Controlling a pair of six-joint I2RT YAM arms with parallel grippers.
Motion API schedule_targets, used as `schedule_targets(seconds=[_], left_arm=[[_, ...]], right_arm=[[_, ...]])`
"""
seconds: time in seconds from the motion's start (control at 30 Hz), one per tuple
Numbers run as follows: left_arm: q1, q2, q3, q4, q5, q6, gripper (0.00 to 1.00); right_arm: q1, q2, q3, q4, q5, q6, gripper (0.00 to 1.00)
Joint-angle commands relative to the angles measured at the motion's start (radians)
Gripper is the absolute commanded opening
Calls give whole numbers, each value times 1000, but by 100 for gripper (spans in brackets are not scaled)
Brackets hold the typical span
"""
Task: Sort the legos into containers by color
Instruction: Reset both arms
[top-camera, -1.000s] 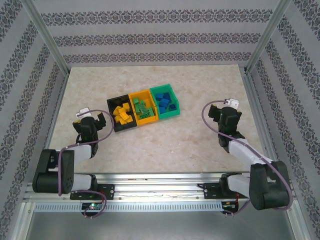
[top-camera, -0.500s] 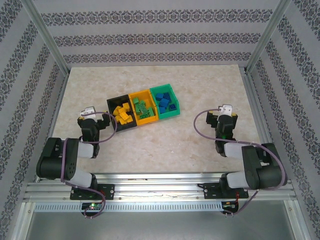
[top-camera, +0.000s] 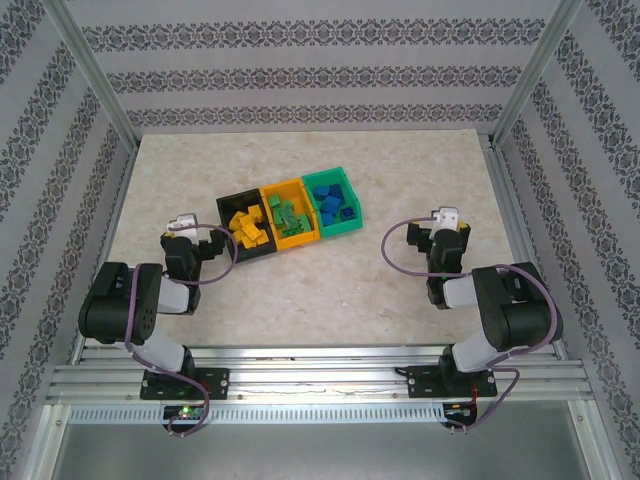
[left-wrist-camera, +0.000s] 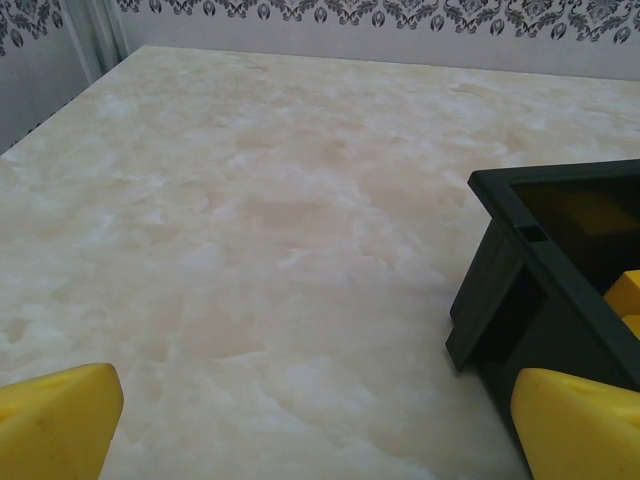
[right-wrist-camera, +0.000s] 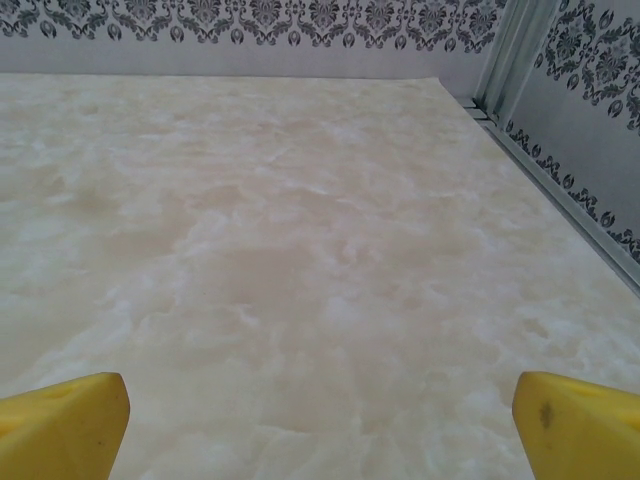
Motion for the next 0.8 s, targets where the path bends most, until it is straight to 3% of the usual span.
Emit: schedule_targets(seconds=[0.0,0.77], left_arm=[[5,0,23,13,34,13,100],[5,1,36,-15,55,21,100]], right_arm=[[-7,2,17,32,-11,-2,98],[-7,2,18,32,-15,-5,98]])
